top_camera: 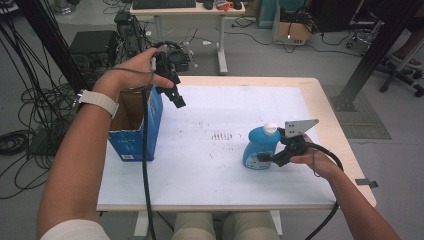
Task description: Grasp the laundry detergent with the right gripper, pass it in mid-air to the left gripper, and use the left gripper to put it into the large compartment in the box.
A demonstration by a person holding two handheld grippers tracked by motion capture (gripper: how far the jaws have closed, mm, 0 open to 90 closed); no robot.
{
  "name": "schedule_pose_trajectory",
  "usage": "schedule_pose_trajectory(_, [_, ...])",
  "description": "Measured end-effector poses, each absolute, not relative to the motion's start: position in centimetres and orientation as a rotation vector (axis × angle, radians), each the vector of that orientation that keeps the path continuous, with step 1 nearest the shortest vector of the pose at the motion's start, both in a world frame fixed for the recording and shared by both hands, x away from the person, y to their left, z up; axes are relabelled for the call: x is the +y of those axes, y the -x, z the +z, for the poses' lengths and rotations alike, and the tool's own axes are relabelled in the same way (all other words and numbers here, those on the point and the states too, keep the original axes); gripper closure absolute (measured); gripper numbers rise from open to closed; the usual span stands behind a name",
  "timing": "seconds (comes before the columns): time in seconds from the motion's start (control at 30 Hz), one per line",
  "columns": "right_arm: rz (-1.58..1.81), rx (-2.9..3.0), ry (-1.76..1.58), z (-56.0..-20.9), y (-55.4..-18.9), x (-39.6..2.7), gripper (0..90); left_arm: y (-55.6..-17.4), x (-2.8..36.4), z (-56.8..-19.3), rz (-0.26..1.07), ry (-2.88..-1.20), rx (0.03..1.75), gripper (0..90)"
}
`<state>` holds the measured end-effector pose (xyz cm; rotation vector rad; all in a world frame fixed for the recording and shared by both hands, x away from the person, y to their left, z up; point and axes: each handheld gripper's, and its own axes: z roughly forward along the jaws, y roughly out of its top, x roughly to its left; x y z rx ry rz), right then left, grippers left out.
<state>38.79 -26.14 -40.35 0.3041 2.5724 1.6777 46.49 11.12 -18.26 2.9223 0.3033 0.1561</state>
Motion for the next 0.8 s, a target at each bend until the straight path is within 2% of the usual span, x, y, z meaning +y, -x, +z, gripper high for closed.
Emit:
schedule_pose_trajectory(0.3, [1.716,2.565,-0.26,-40.72,-38.82,-25.96,40.8,-46.52,11.15,-18.28,0.16,-2.921,0.301,10.3])
schedule_pose_trajectory(0.8, [1.711,2.554,-0.228,-40.7,-38.71,-25.96,43.0,-46.34,11.02,-18.23,0.16,-2.922,0.303,10.3])
